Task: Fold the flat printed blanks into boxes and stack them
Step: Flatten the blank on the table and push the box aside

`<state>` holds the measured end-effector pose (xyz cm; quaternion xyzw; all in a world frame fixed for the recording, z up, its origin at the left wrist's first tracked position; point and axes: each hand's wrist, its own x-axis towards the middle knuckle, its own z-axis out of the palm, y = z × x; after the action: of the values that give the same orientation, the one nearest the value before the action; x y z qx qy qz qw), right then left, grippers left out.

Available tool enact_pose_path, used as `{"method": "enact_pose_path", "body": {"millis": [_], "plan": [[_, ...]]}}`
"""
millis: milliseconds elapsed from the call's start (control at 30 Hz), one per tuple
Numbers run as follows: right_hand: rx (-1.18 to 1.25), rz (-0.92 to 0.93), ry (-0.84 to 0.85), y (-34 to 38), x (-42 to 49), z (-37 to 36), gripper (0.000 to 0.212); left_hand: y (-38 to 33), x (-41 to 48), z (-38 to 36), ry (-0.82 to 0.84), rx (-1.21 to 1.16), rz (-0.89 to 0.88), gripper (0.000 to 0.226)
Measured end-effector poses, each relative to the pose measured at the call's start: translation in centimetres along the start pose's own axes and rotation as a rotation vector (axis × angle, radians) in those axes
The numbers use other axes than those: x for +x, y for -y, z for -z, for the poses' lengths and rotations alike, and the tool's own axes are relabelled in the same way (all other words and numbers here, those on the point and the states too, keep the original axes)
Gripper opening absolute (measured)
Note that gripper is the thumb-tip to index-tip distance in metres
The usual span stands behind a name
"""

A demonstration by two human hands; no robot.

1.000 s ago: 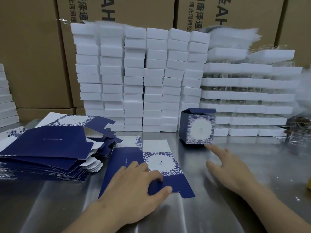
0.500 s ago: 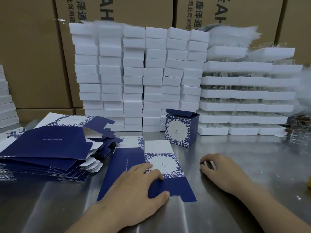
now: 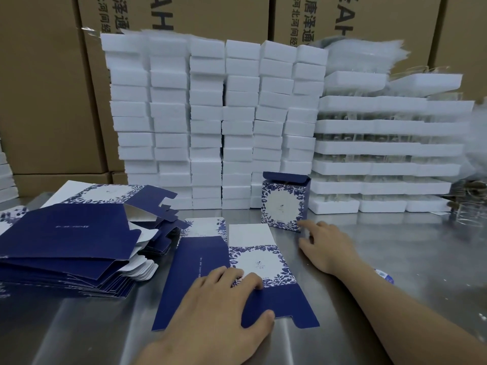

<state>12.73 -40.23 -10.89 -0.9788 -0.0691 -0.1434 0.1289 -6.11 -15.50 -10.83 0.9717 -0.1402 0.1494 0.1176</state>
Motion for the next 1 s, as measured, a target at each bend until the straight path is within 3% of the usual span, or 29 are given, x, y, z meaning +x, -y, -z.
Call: {"method": "enact_pose_path", "body": {"millis": [100, 267, 433, 700, 833, 933, 1000], "plan": [[-0.064, -0.107, -0.029, -0.1, 1.2, -0.6, 0.063, 0.1, 0.3, -0.2, 0.011, -0.002, -0.001, 0.047], [-0.051, -0.069, -0.018, -0.1, 2.5, -0.9, 0.055, -0.2, 0.8, -0.6, 0.018, 0.016, 0.002, 0.048], [-0.064, -0.182, -0.031, -0.5, 3.5, -1.6, 0.059, -0.2, 1.0, -0.6, 0.04, 0.023, 0.005, 0.049], [-0.017, -0.163, -0.186, -0.2, 2.3, -1.0, 0.026, -0.5, 0.7, -0.1, 0.062, 0.04, 0.012, 0.05], [0.004, -0.081, -0.086, -0.2, -0.1, -0.2, 0.021, -0.9, 0.3, 0.7, 0.066, 0.055, -0.026, 0.06], [0.08, -0.021, 0.001, 0.2, -3.5, 1.2, 0.024, -1.0, 0.6, 1.8, -0.024, -0.044, 0.04, 0.059], [0.11, 0.002, -0.013, 0.8, -6.3, 2.2, 0.02, -0.5, 0.9, 2.4, -0.157, -0.06, 0.138, 0.044]]}}
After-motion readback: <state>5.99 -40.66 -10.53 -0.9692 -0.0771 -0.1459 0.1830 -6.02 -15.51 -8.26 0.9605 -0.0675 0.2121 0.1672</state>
